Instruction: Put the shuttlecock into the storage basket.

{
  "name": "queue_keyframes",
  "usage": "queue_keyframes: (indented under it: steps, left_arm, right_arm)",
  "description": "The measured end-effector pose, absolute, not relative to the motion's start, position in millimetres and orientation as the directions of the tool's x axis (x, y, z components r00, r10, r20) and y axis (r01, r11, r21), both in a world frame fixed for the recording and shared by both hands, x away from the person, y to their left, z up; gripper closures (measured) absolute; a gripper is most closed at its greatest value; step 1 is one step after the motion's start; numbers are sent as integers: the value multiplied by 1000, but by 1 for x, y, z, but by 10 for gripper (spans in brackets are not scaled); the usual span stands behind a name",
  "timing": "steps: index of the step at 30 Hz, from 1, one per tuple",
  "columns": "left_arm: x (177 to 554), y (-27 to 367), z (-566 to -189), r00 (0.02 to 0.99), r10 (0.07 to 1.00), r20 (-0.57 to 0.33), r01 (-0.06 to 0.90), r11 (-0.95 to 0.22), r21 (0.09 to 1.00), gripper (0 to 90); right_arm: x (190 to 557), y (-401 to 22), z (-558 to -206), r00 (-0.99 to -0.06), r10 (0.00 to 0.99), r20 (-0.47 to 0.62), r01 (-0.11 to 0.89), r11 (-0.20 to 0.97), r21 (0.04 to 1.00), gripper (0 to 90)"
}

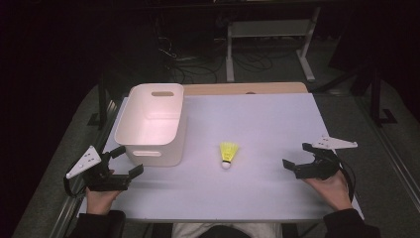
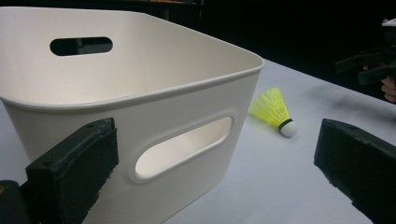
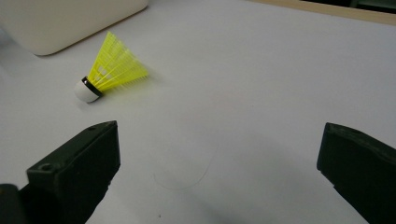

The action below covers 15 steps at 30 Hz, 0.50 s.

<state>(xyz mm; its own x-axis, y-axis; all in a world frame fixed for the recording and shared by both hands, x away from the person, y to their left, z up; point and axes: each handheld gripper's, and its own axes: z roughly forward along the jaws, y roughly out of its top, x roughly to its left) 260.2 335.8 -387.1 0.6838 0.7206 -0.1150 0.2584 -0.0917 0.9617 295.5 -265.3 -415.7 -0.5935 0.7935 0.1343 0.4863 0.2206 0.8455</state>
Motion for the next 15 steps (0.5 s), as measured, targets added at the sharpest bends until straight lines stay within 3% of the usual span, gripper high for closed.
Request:
queue_keyframes:
  steps: [15]
  left_arm:
    - [259, 336, -387, 687, 718, -112, 253, -92, 963, 0]
  right_arm:
    - [294, -265, -414, -603, 786, 137, 477, 217, 852, 0]
